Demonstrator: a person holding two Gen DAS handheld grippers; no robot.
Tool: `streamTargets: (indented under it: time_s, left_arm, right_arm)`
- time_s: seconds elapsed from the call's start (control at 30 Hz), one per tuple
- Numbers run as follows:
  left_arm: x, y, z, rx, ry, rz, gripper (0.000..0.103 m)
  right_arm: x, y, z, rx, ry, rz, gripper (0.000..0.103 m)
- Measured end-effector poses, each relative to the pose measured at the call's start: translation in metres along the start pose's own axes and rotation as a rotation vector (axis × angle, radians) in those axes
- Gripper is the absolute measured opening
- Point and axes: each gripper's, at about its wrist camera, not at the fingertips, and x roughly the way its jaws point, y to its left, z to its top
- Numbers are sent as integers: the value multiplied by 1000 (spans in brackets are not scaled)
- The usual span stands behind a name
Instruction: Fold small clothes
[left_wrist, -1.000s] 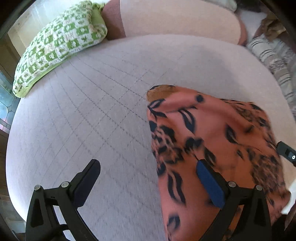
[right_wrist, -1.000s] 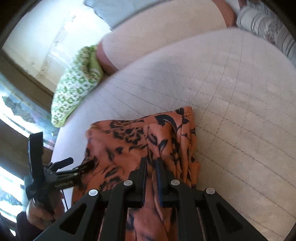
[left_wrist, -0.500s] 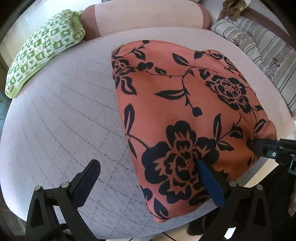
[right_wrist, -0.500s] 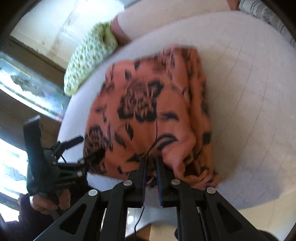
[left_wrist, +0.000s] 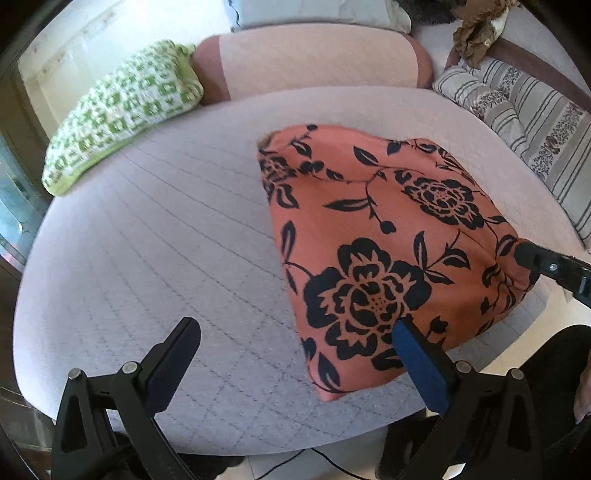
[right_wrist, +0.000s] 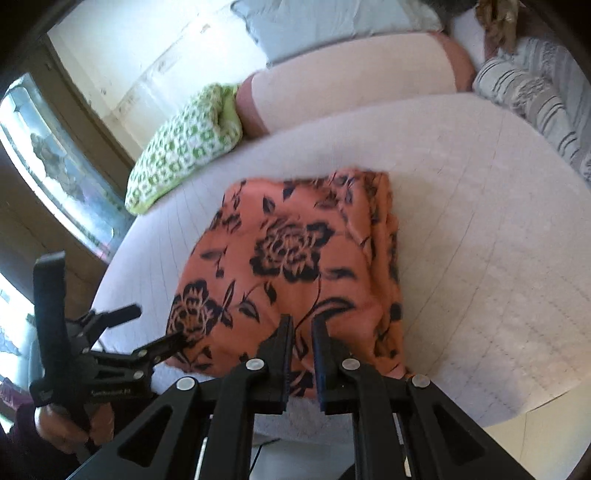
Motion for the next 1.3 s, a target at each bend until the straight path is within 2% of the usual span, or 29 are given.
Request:
streamTargets:
  time_s: [0.1,0.23,0.37,0.53,0.63,0.73,0.9,0.97,1.07,1.17,1.3]
  left_arm:
    - [13,-4,-4,46,31,37,103]
    - [29,1,-6,22,27,17,103]
    - [28,-4,-3,50,23,36,103]
    - [17,-4,-1,36,22,43,103]
    - [8,-5,6,43,-5,59,103]
    - [3,-6,12,45,-30,66,103]
    - [17,-4,16,62,-9,94,103]
    - [30,-4,14,61,18,77,103]
    - [39,-5,14,62,17,69,103]
    - [42,-13,15,109,11,90,103]
    - [44,-13,16,108,17,82,103]
  right_arm:
    - [20,-12,-4,44,95,-33,13]
    - [23,-9,-3,18,96,-55,13]
    - [22,-10,-2,31,93,-38,13]
    - [7,-9,3,20,19,-9,13]
    - [-3,0,5,-21,-39,-9,13]
    - [-6,1,8,-20,-59,1,13]
    - [13,-10,10,39,14,-6,13]
    - [23,-17,9,69,49,2,13]
    - [28,-22,10,90,55,23,13]
    - [33,-21,11,78,63,15,14]
    - [37,-19,13,73,64,11,14]
